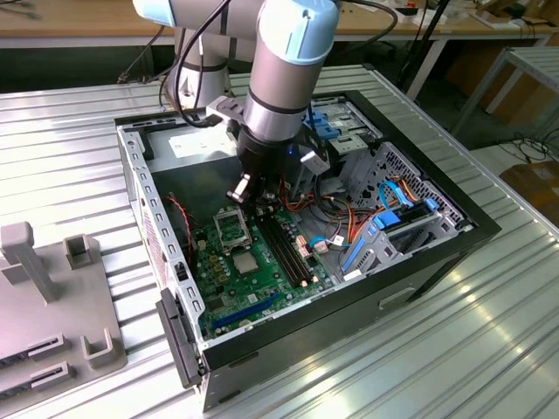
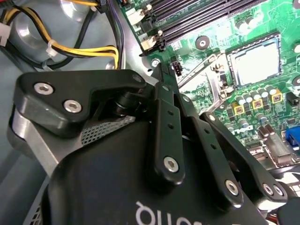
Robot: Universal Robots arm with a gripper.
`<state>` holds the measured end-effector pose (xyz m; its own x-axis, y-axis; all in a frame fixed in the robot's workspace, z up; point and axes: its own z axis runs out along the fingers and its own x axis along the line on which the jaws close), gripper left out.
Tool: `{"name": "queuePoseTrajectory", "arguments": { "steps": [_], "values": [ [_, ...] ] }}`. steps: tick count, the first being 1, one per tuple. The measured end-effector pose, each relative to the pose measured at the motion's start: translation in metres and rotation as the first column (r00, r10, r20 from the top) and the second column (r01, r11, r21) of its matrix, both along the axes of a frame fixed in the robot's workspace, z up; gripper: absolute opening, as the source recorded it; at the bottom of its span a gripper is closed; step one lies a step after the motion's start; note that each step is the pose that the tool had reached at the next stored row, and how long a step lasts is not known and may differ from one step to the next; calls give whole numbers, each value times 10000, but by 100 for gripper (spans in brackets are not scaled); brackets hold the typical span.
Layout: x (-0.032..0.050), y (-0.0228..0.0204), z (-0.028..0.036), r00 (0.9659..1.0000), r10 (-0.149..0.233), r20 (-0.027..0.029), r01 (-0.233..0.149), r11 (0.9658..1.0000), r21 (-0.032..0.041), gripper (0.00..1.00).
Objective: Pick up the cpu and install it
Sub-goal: 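Close the cpu cover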
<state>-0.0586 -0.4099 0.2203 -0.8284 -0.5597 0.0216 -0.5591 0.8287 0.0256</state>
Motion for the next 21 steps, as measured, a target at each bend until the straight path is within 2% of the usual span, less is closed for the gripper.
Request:
{"name": "queuePoseTrajectory", "arguments": {
  "steps": [3, 6, 7, 16, 21],
  "values": [
    [0, -1, 12, 10000, 1, 1, -1, 10000, -92, 11],
    [0, -1, 37, 10000, 1, 1, -1, 9995, -310, 11],
    [0, -1, 48, 10000, 3, 0, -2, 9994, -342, 11],
    [-3, 1, 150, 10000, 61, 0, -61, 9985, -543, 11],
    [-8, 1, 170, 9997, 224, 0, -224, 9979, -608, 11]
  ]
}}
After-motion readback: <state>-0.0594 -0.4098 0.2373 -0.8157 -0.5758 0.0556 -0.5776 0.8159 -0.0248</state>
